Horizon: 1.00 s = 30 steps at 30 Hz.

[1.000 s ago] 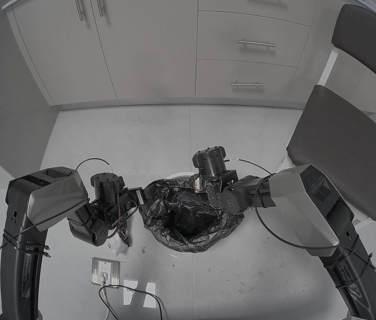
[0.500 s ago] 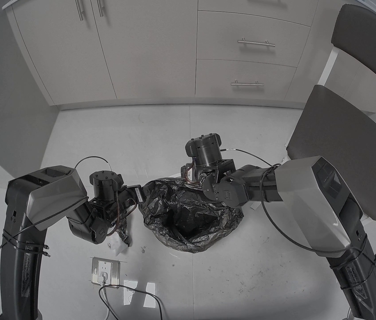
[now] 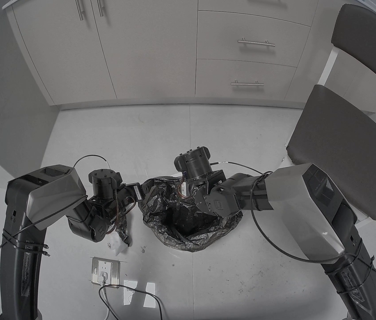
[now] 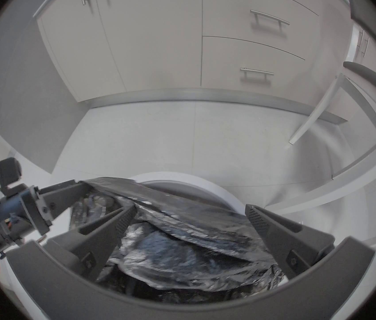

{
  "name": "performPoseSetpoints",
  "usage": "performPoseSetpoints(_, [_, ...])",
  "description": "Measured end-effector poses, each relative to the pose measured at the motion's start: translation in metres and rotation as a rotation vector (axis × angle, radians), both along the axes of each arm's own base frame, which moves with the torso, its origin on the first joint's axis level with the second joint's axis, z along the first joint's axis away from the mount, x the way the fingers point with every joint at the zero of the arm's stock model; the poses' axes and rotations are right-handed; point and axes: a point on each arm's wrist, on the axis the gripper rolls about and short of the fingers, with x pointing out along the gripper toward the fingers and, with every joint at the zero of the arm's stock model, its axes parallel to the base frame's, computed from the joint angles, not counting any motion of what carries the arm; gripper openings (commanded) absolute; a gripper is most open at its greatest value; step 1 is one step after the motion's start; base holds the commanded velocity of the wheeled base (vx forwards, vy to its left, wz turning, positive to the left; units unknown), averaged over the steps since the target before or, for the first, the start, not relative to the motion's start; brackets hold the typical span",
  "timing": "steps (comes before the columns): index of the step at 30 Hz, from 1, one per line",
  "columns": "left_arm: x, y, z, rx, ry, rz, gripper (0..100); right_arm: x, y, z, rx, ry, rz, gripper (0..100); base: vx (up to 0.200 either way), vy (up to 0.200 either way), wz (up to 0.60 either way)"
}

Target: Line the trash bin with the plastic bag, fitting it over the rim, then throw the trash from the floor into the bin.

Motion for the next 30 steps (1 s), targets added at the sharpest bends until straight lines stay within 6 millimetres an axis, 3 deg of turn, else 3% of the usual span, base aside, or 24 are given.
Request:
performPoseSetpoints(21, [-0.005,-0.007,0.003,-0.005,0.004,-0.018,100,0.018,-0.021,-0.034,-0.038,0.054,-0.056,100,0.0,0.0,0.0])
performPoseSetpoints(30, [-0.007,-0.013,0.004,-0.006,0.002,-0.033,100,0.022,-0.025,-0.037,-0.04,0.056,-0.066,100,0.0,0.0,0.0])
